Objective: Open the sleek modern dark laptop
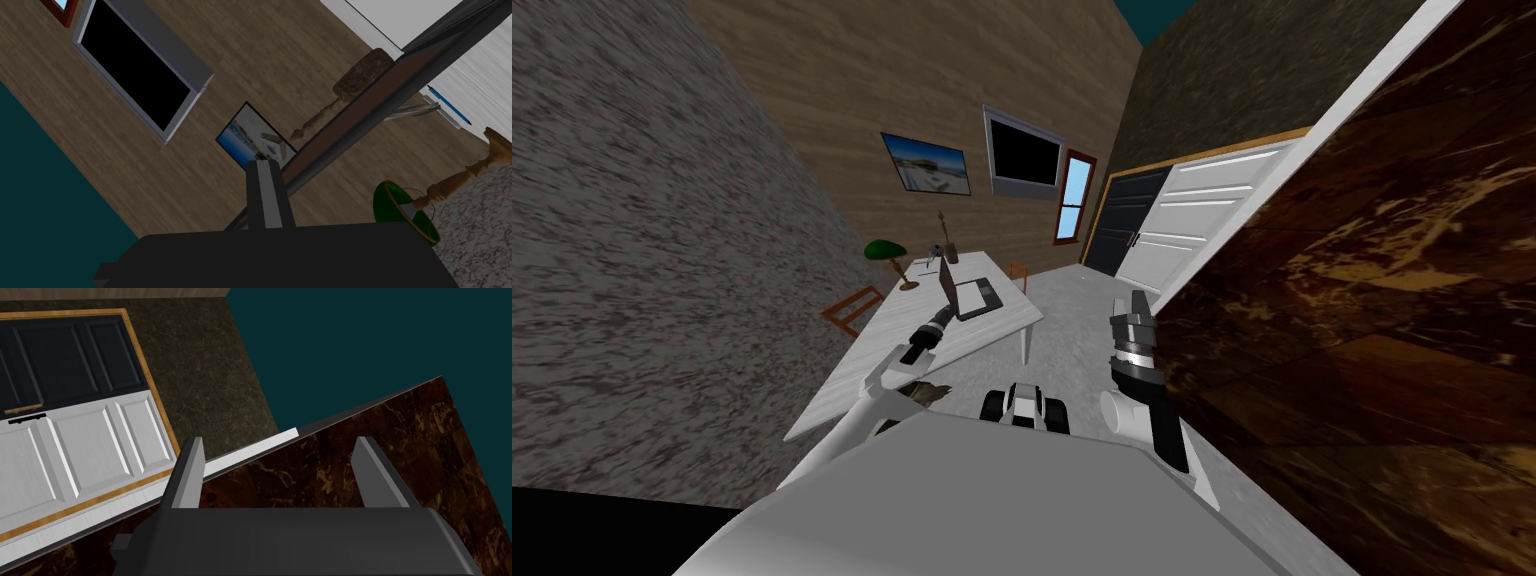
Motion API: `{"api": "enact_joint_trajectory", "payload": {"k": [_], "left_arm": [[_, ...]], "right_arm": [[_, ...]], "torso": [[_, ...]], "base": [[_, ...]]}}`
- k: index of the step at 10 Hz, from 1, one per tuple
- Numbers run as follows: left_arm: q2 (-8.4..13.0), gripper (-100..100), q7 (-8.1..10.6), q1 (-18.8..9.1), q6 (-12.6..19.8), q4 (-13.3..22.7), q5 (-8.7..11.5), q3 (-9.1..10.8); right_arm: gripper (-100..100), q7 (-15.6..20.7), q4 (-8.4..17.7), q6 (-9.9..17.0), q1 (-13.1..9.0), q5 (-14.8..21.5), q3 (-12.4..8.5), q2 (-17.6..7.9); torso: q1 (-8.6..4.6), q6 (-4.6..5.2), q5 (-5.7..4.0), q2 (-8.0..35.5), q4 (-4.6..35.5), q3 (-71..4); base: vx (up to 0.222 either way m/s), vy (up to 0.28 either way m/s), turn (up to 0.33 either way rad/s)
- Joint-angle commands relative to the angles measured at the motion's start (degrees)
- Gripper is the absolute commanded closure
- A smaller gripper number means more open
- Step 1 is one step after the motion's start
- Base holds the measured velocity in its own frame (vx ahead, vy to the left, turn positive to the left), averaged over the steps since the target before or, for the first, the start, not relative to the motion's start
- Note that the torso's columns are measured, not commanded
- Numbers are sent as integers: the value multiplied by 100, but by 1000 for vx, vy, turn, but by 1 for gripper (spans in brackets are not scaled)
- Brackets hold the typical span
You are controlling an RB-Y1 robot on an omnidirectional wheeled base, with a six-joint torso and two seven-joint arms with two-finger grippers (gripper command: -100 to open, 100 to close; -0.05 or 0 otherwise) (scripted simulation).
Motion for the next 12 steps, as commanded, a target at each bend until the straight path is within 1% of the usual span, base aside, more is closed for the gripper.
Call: {"api": "enact_joint_trajectory", "payload": {"k": [1,2,3,4,5,7,8,9,12], "left_arm": [[356,100,-11,103,402,-180,-70,-27],[521,100,-14,155,576,-268,-100,-38],[433,100,-4,115,450,-204,-74,-30],[303,-100,-129,84,350,-31,-228,84],[220,-100,-202,64,272,73,-315,152],[127,-100,-282,41,185,187,-411,226],[14,-100,-381,14,80,326,-530,317],[-23,-100,-413,5,45,372,-568,347],[-247,-100,-608,-49,-164,650,-803,527]], "right_arm": [[0,0,0,0,0,0,0,0],[0,0,0,0,-1,0,0,0],[0,0,0,0,0,0,0,0],[0,0,0,0,0,0,0,0],[0,0,0,0,0,0,0,0],[0,0,0,0,0,0,1,1],[0,0,0,0,1,0,0,0],[0,0,0,0,1,0,0,0],[0,0,0,0,0,0,0,0]], "torso": [[1,1,1,5,2,3],[-12,2,-3,5,2,3],[-21,1,-6,3,1,2],[-10,0,-3,2,1,1],[-9,-9,0,-6,-4,-3],[59,-34,35,-41,-35,-22],[66,-20,33,-41,-27,-24],[57,-28,32,-33,-28,-18],[44,-18,28,-29,-26,-15]], "base": [[8,-48,-100],[8,-60,-85],[3,-27,-11],[24,-43,120],[48,-71,122],[42,-77,95],[45,-63,143],[41,-49,95],[37,-44,89]]}}
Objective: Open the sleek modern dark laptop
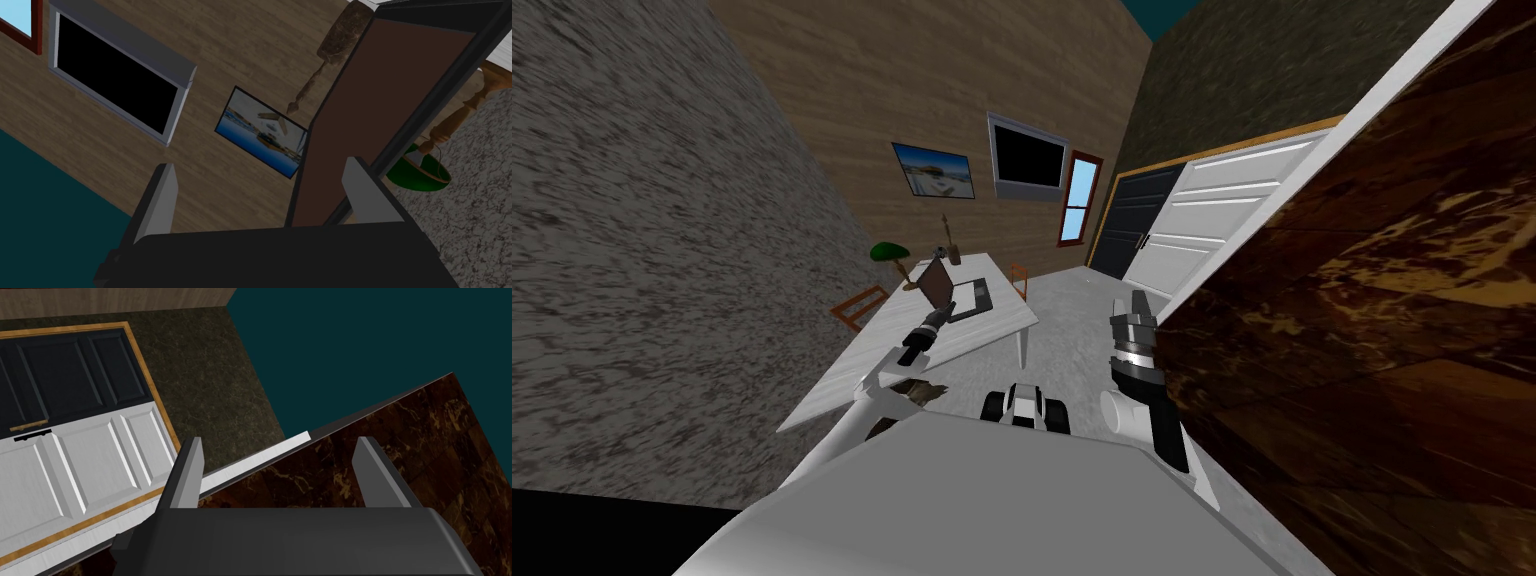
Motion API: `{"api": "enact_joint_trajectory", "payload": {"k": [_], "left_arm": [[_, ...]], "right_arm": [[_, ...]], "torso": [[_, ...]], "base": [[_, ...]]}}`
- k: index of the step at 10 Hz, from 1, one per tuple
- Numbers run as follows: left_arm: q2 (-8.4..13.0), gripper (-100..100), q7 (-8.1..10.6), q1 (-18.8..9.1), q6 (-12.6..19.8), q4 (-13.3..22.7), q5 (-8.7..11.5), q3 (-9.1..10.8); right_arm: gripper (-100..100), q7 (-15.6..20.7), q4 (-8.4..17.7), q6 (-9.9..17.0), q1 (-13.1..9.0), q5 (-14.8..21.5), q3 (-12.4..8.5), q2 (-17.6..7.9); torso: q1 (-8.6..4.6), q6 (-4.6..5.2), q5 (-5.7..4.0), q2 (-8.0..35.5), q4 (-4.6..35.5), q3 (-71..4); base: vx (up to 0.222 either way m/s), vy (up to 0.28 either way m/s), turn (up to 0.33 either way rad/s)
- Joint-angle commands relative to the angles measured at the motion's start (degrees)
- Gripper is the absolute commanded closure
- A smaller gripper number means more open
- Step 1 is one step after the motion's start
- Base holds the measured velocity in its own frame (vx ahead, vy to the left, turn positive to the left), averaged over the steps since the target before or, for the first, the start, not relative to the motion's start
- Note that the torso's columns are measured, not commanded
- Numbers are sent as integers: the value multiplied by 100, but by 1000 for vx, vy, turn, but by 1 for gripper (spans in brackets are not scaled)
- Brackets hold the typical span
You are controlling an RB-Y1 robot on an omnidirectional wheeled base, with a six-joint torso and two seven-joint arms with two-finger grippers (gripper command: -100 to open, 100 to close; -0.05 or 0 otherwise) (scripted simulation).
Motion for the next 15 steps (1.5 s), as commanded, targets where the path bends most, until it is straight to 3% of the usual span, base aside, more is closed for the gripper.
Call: {"api": "enact_joint_trajectory", "payload": {"k": [1,3,4,5,6,10,11,12,15], "left_arm": [[-182,-100,-166,-18,-121,250,-199,161],[-62,-100,-114,-43,20,81,-150,134],[-118,-100,-140,-36,-77,136,-163,133],[-111,100,-135,-39,-57,130,-162,134],[99,100,-336,133,75,73,-373,86],[522,100,-737,478,341,-43,-794,-9],[436,100,-655,408,279,-18,-717,8],[619,-100,-608,377,303,-59,-651,-76],[1009,-100,-447,284,308,-139,-470,-262]], "right_arm": [[0,0,0,0,1,0,0,0],[0,0,0,0,0,0,0,0],[0,0,0,0,0,0,0,-1],[0,0,0,0,0,0,0,-1],[0,0,0,0,0,0,0,0],[0,0,0,0,0,0,1,1],[0,0,0,0,0,0,1,1],[0,0,0,0,0,0,0,0],[0,0,0,0,-1,0,-1,-1]], "torso": [[-7,-7,-2,0,-1,0],[-23,13,-17,24,18,12],[-42,20,-26,16,22,8],[-53,17,-30,31,25,15],[-58,19,-32,44,30,24],[-55,20,-32,23,25,11],[-50,19,-29,24,24,11],[-36,19,-26,38,28,20],[-47,19,-29,38,29,21]], "base": [[44,-72,98],[47,-28,-28],[51,-6,-18],[9,1,4],[60,-60,-39],[66,-114,-24],[35,-51,-2],[0,0,0],[-15,30,-2]]}}
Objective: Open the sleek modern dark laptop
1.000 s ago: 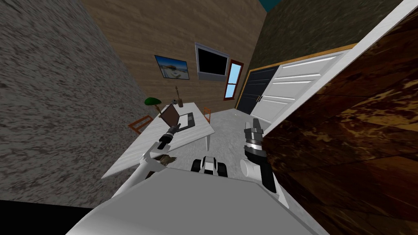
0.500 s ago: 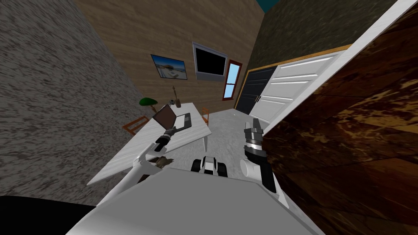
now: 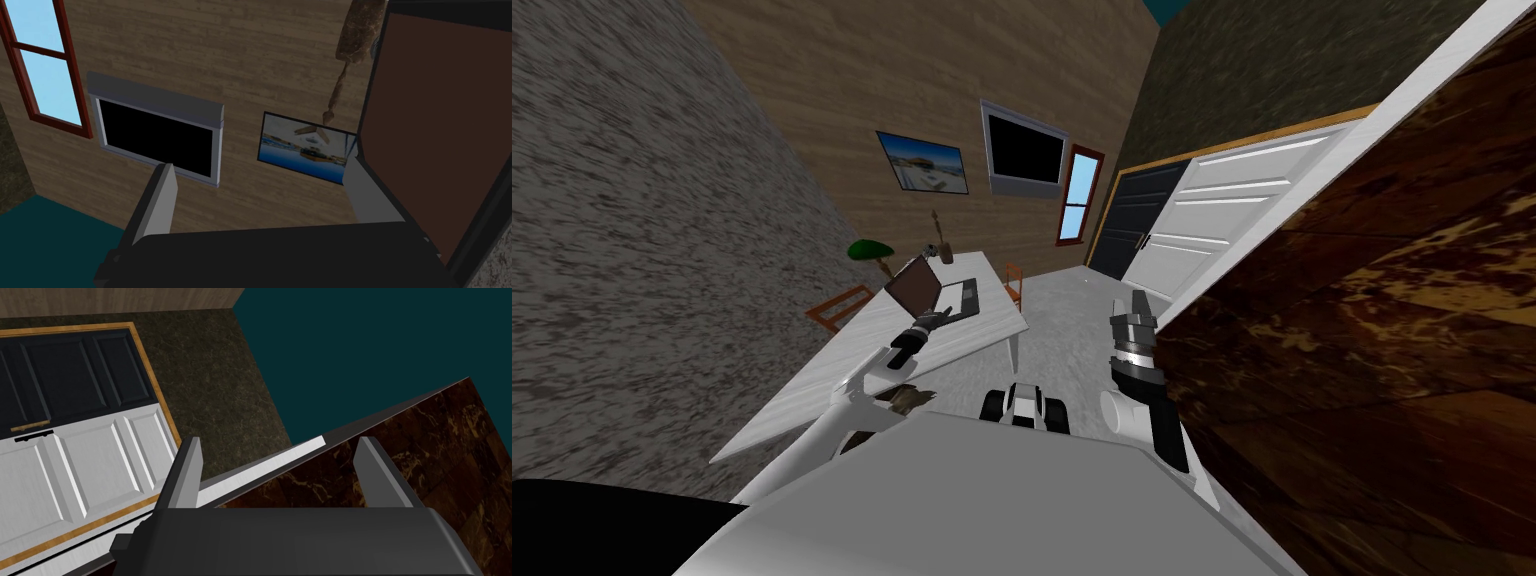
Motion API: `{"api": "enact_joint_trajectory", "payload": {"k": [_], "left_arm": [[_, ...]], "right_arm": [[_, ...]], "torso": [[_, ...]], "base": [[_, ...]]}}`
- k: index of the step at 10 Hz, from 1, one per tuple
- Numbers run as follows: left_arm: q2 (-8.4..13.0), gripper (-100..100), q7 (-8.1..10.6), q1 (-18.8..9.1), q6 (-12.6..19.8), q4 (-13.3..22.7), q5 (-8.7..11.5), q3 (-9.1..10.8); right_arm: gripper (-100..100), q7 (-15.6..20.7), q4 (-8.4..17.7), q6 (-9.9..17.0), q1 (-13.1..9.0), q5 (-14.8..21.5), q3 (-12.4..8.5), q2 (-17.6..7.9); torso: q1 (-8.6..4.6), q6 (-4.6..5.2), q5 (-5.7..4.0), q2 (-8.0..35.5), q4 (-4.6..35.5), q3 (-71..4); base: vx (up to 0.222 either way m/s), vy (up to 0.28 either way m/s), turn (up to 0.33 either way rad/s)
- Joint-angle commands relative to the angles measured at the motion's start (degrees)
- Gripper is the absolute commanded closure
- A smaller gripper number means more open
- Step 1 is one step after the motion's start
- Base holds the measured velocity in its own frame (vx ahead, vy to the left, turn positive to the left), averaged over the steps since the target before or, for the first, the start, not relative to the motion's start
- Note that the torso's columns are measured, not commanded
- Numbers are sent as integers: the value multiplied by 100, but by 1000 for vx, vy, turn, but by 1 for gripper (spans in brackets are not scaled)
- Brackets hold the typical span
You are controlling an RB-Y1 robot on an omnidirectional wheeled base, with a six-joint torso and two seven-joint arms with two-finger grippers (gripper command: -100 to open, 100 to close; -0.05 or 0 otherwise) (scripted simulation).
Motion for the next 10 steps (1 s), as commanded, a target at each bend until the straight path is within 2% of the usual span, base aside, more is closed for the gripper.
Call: {"api": "enact_joint_trajectory", "payload": {"k": [1,3,4,5,6,8,9,10], "left_arm": [[426,-100,181,-97,1,-78,196,-185],[797,-100,336,-186,5,-182,371,-368],[826,-100,336,-186,5,-182,371,-368],[1037,-100,423,-236,8,-245,469,-471],[1052,-100,423,-236,8,-245,469,-471],[1434,-100,613,-345,13,-383,682,-696],[1548,-100,613,-345,13,-383,682,-696],[1742,-100,714,-403,15,-457,796,-815]], "right_arm": [[0,0,0,0,0,0,0,0],[0,0,0,0,0,0,0,0],[0,0,0,0,0,0,0,0],[0,0,0,0,0,0,0,0],[0,0,0,0,0,0,0,0],[0,0,0,0,0,0,0,0],[0,0,0,0,0,0,0,0],[0,0,0,0,0,0,0,0]], "torso": [[-10,0,-3,-6,-2,-4],[-15,0,-5,-13,-4,-8],[-10,0,-3,-11,-4,-7],[-13,0,-3,-11,-3,-7],[-12,0,-4,-10,-3,-6],[-12,1,-4,-8,-2,-6],[-6,1,-2,-8,-2,-5],[-9,-1,-2,-9,-3,-5]], "base": [[-21,26,-2],[-15,32,-2],[-11,25,-2],[-11,21,-1],[-10,16,-1],[-15,25,-2],[-12,27,-5],[-17,28,2]]}}
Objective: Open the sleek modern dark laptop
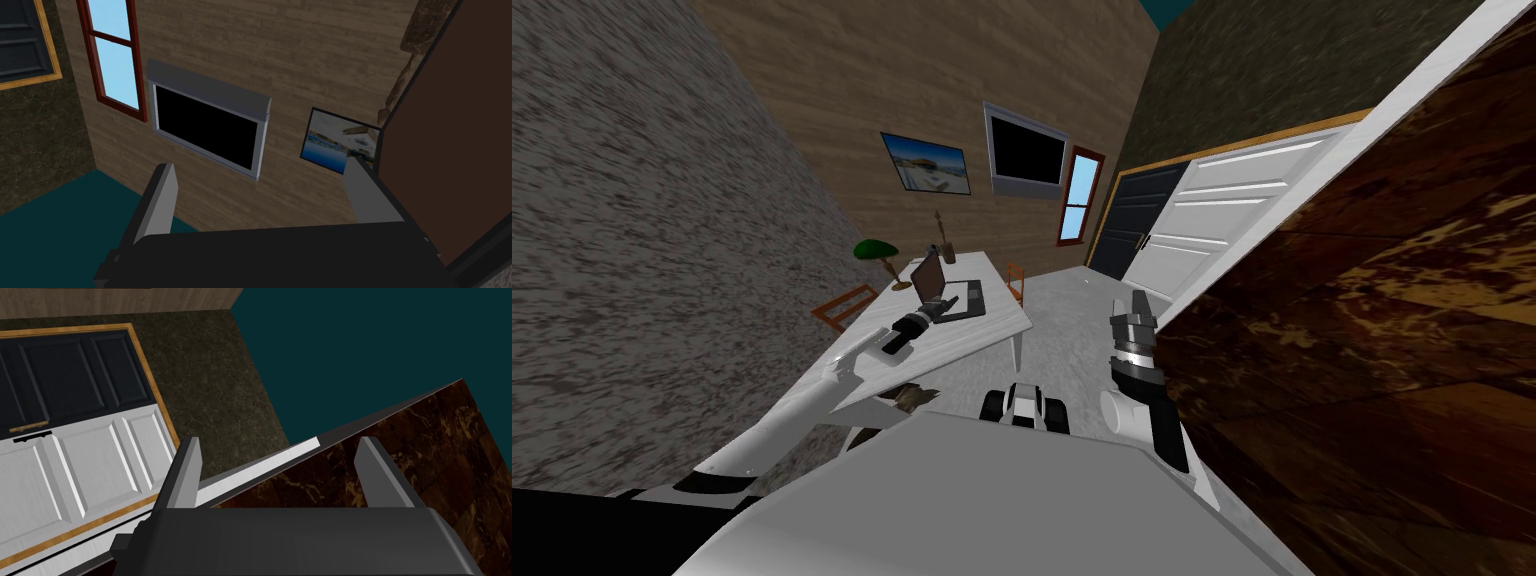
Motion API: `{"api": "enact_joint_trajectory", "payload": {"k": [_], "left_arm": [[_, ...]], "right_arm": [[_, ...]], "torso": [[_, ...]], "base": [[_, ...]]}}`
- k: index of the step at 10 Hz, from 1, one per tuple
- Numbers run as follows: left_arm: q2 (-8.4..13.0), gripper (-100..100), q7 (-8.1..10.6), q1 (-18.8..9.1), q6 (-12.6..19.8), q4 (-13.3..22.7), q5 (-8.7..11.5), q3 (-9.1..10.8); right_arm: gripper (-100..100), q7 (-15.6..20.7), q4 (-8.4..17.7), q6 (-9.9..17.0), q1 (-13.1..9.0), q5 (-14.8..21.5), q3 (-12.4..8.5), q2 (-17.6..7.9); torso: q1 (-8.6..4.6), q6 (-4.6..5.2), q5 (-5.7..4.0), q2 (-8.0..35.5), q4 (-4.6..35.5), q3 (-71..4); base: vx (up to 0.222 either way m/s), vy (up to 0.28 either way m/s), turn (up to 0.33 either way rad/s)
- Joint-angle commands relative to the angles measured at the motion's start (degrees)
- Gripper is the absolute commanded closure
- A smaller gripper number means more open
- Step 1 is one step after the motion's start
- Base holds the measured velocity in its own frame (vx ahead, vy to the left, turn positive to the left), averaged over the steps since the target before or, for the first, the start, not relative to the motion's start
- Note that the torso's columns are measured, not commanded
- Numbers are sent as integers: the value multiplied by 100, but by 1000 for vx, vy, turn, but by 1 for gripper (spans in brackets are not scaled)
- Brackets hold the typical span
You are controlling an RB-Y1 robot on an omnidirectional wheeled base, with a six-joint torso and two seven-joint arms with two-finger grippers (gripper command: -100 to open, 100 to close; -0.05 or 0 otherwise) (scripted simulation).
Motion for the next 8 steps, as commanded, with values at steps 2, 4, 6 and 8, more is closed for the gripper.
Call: {"api": "enact_joint_trajectory", "payload": {"k": [2,4,6,8], "left_arm": [[560,-100,227,-126,13,-169,253,-263],[832,-100,333,-187,16,-246,373,-389],[1128,-100,441,-249,19,-324,494,-516],[1418,-100,551,-312,22,-402,618,-646]], "right_arm": [[0,0,0,0,0,0,0,0],[0,0,0,0,0,0,0,0],[0,0,0,0,0,0,0,0],[0,0,0,0,0,0,0,0]], "torso": [[-4,1,-1,0,0,0],[-4,1,-1,-2,0,-1],[-2,1,0,-1,0,-1],[-2,0,-1,1,0,1]], "base": [[-13,22,-2],[-11,23,-2],[-11,23,-1],[-14,24,-2]]}}
